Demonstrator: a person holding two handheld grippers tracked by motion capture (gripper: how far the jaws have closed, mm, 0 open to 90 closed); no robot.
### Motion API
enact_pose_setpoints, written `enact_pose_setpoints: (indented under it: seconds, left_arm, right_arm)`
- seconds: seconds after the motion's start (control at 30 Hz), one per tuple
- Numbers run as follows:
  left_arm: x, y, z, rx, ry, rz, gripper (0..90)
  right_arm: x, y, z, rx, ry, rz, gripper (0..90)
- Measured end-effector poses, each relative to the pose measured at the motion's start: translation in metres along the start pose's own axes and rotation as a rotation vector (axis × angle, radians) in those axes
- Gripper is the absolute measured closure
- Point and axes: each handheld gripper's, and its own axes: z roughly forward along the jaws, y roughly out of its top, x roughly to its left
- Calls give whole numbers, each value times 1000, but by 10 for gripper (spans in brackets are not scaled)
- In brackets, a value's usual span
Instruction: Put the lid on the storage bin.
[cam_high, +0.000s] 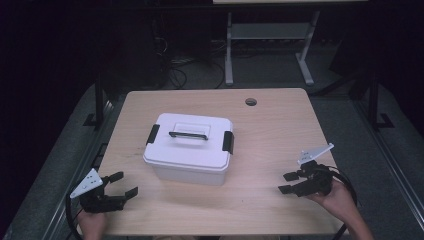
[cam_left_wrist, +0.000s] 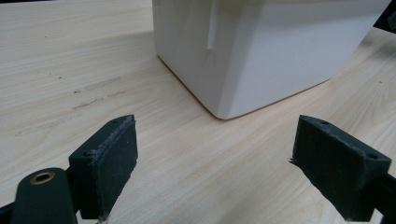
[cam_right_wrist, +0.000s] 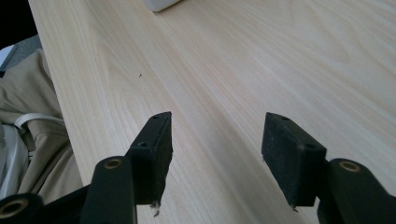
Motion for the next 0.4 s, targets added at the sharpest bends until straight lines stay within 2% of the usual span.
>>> enact_pose_setpoints:
  seconds: [0.4]
  left_arm:
    - [0,1,0,-2,2,5,131]
  right_arm:
    - [3,-14,4,-12,10,1,411]
